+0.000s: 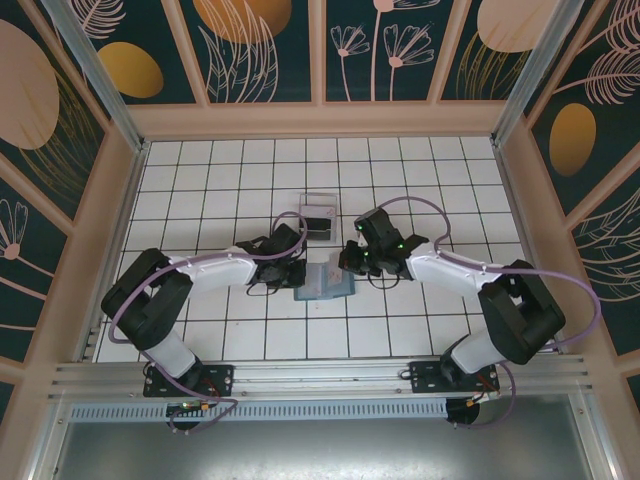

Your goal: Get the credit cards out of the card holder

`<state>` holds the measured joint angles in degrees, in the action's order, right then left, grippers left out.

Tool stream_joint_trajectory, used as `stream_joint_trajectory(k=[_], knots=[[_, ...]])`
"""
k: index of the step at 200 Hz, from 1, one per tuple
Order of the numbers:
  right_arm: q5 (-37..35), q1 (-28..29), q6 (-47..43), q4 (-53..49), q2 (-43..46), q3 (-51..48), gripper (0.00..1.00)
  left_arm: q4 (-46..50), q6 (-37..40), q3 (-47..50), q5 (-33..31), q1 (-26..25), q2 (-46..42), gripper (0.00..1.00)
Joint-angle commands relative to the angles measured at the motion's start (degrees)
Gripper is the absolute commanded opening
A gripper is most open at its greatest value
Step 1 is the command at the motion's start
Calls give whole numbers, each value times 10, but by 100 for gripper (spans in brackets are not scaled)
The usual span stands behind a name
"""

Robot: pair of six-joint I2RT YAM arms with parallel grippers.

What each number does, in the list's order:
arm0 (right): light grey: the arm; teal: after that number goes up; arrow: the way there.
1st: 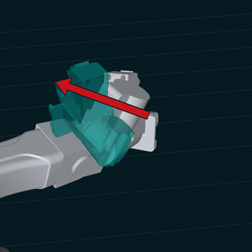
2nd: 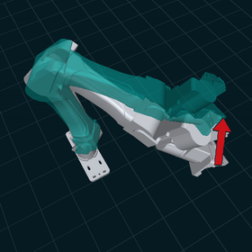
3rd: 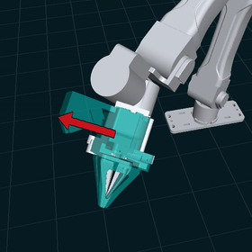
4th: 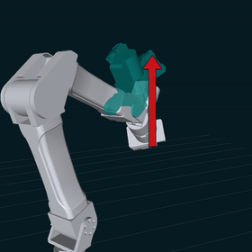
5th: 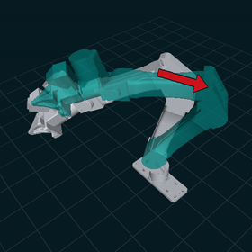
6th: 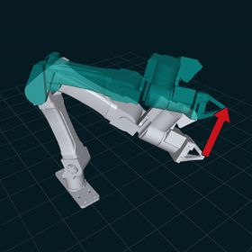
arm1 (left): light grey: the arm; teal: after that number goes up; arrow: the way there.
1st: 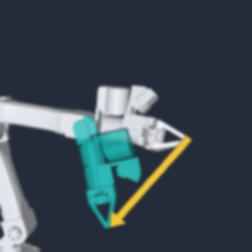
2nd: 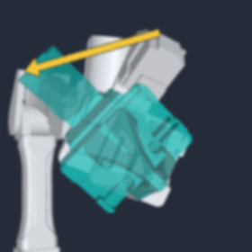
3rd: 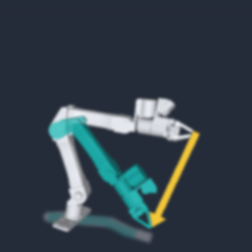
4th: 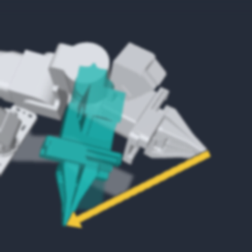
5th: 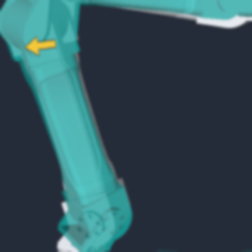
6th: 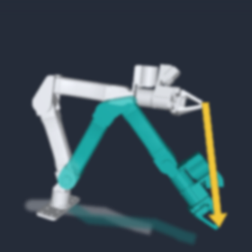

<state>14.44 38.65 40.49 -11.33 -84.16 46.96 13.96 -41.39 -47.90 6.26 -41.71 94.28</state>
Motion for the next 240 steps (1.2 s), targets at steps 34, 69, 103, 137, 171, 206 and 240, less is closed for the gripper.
stream_joint_trajectory(k=[34, 69, 103, 137, 171, 206, 240], knots=[[-34, -5, -48, -52, 10, 33, 0, 74, 31, 27, -49, 25, -20, 9], [-37, -5, -75, -47, 26, 41, 0, 89, 37, 4, -46, 26, -29, 14], [-42, -5, -145, -41, 39, 54, 0, 86, 31, -16, -27, 26, -44, 17], [-94, -5, -242, -61, 36, 94, 0, 56, 17, -19, 15, 25, -51, 17], [-137, -9, -350, -64, 23, 136, 0, 15, -2, -13, 63, 26, -48, 17], [-176, -8, -491, -68, -14, 190, 0, 29, -2, -7, 34, 26, -56, 17], [-138, -12, -646, -90, -48, 242, 0, 34, -5, 17, 7, 25, -77, 16]])
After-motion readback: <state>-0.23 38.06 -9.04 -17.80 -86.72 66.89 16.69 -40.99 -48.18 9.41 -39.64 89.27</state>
